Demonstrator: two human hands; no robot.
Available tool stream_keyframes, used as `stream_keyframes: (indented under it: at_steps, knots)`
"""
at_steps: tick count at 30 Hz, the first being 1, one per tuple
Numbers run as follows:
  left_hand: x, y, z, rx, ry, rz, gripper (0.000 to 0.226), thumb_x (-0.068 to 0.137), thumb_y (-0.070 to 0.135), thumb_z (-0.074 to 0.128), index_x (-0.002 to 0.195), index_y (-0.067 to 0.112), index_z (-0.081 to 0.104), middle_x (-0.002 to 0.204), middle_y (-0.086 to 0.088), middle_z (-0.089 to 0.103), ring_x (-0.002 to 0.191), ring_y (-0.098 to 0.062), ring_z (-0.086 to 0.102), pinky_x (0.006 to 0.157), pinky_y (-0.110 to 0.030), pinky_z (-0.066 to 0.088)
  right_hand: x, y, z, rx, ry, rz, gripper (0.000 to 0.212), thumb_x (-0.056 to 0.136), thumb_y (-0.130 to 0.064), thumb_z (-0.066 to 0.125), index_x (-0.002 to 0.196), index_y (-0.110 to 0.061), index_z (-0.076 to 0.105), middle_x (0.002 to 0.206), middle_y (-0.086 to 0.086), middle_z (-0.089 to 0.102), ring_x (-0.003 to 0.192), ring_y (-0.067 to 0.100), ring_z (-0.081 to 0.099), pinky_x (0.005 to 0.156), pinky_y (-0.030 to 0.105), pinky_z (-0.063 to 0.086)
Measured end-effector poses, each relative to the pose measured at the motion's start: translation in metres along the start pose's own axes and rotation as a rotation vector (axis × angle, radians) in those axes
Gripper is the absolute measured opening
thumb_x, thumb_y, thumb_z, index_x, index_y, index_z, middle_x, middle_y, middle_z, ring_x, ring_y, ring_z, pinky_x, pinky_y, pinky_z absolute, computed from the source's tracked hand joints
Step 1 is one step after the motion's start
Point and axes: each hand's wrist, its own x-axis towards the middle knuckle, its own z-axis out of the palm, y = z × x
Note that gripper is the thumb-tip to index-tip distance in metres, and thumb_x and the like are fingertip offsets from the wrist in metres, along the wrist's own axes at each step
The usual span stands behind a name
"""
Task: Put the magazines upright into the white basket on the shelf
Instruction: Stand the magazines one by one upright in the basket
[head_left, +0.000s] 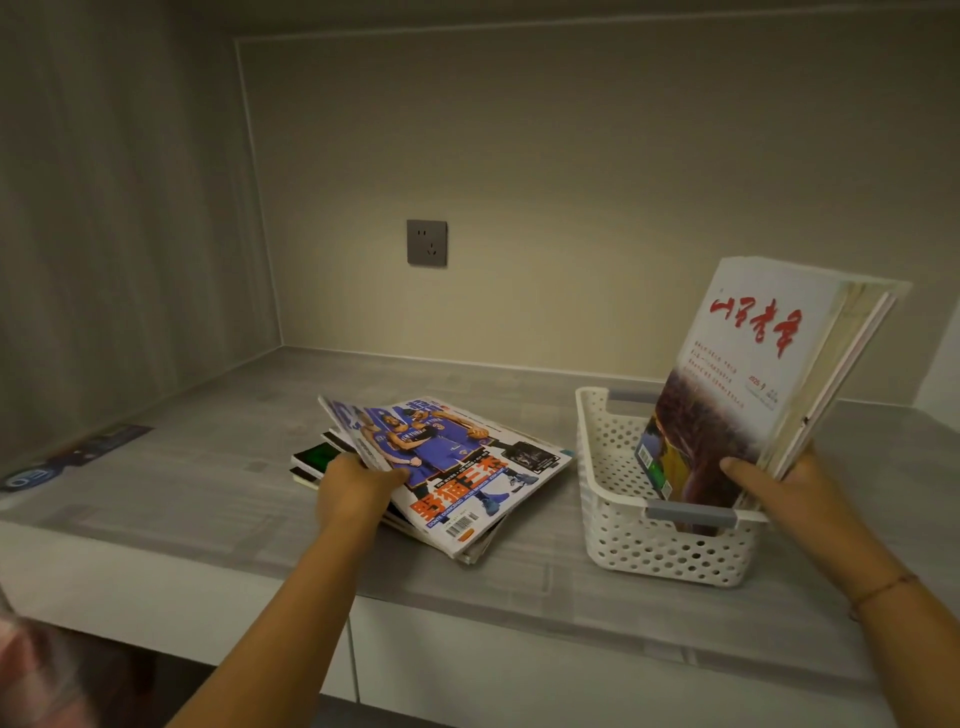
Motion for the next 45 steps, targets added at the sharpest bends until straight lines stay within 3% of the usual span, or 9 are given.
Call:
stream_keyframes:
  at_steps: [7, 11, 15, 21, 26, 33, 39, 43, 45]
  knots:
    - [0.008, 0.012, -0.004, -0.139, -0.062, 0.086, 0.029, 0.096, 0.016, 0.049, 0.124, 0.007, 0.042, 0.118, -0.017, 0.061, 0.098, -0.033, 0.065, 0.074, -0.044, 0.055, 0.003, 0.006, -0.001, 0.011, -0.017, 0.011, 0.068, 0.084, -0.011, 0.062, 0.143, -0.017, 0.029, 0.139, 0.007, 0.046, 0.116, 0.02, 0.046, 0.098, 0.036, 0.038]
    - [0.0, 0.022, 0.003, -0.263, -0.038, 0.171, 0.025, 0.098, 0.017, 0.046, 0.122, 0.012, 0.041, 0.114, -0.013, 0.062, 0.084, -0.022, 0.063, 0.057, -0.03, 0.051, 0.004, 0.009, 0.0, 0.011, -0.016, 0.011, 0.067, 0.083, -0.012, 0.063, 0.142, -0.018, 0.032, 0.137, 0.005, 0.048, 0.114, 0.018, 0.047, 0.096, 0.035, 0.039]
    - [-0.016, 0.053, 0.016, -0.345, -0.029, 0.396, 0.014, 0.099, 0.018, 0.043, 0.111, 0.024, 0.043, 0.107, -0.001, 0.062, 0.081, -0.006, 0.063, 0.056, -0.022, 0.049, 0.005, 0.01, -0.001, 0.018, -0.032, 0.001, 0.068, 0.083, -0.013, 0.063, 0.142, -0.019, 0.031, 0.137, 0.004, 0.048, 0.117, 0.018, 0.047, 0.099, 0.038, 0.039]
    - [-0.053, 0.114, 0.044, -0.361, 0.031, 0.645, 0.031, 0.101, 0.025, 0.037, 0.131, 0.029, 0.035, 0.094, 0.021, 0.055, 0.083, -0.001, 0.064, 0.063, -0.029, 0.057, 0.007, 0.012, -0.001, 0.04, -0.053, -0.023, 0.068, 0.083, -0.014, 0.064, 0.142, -0.02, 0.031, 0.138, 0.002, 0.047, 0.12, 0.017, 0.047, 0.1, 0.037, 0.041]
    - [-0.081, 0.143, 0.07, -0.299, 0.084, 0.868, 0.034, 0.101, 0.03, 0.034, 0.135, 0.03, 0.027, 0.095, 0.002, 0.063, 0.077, -0.024, 0.069, 0.062, -0.044, 0.059, 0.009, 0.014, -0.002, 0.071, -0.078, -0.067, 0.073, 0.078, -0.03, 0.065, 0.142, -0.023, 0.03, 0.136, -0.006, 0.047, 0.116, 0.005, 0.049, 0.082, 0.007, 0.044]
    - [-0.108, 0.153, 0.093, -0.408, 0.162, 0.966, 0.048, 0.099, 0.03, 0.034, 0.143, 0.012, 0.028, 0.104, -0.012, 0.068, 0.076, -0.028, 0.069, 0.057, -0.04, 0.058, 0.011, 0.018, -0.004, 0.084, -0.105, -0.085, 0.084, 0.07, -0.046, 0.062, 0.143, -0.025, 0.027, 0.139, -0.006, 0.044, 0.124, 0.007, 0.044, 0.093, 0.014, 0.042]
    - [-0.132, 0.141, 0.115, -0.344, 0.121, 0.994, 0.05, 0.098, 0.028, 0.033, 0.143, 0.007, 0.029, 0.083, -0.02, 0.069, 0.061, -0.041, 0.064, 0.047, -0.036, 0.046, 0.009, 0.018, -0.006, 0.057, -0.097, -0.11, 0.084, 0.068, -0.053, 0.062, 0.142, -0.027, 0.029, 0.135, -0.01, 0.045, 0.123, 0.006, 0.043, 0.097, 0.02, 0.037]
    - [-0.137, 0.13, 0.125, -0.159, -0.056, 1.082, 0.043, 0.096, 0.028, 0.03, 0.138, 0.029, 0.02, 0.08, -0.019, 0.068, 0.059, -0.04, 0.06, 0.046, -0.035, 0.041, 0.011, 0.018, -0.006, 0.024, -0.11, -0.142, 0.085, 0.072, -0.055, 0.058, 0.144, -0.025, 0.025, 0.141, -0.008, 0.041, 0.127, 0.005, 0.039, 0.098, 0.014, 0.034]
    - [-0.135, 0.133, 0.127, -0.083, -0.142, 1.104, 0.038, 0.095, 0.025, 0.03, 0.129, 0.035, 0.017, 0.075, -0.009, 0.063, 0.05, -0.027, 0.053, 0.043, -0.028, 0.031, 0.011, 0.017, -0.006, 0.017, -0.108, -0.145, 0.083, 0.073, -0.055, 0.057, 0.144, -0.026, 0.024, 0.139, -0.012, 0.039, 0.126, 0.001, 0.038, 0.092, 0.002, 0.032]
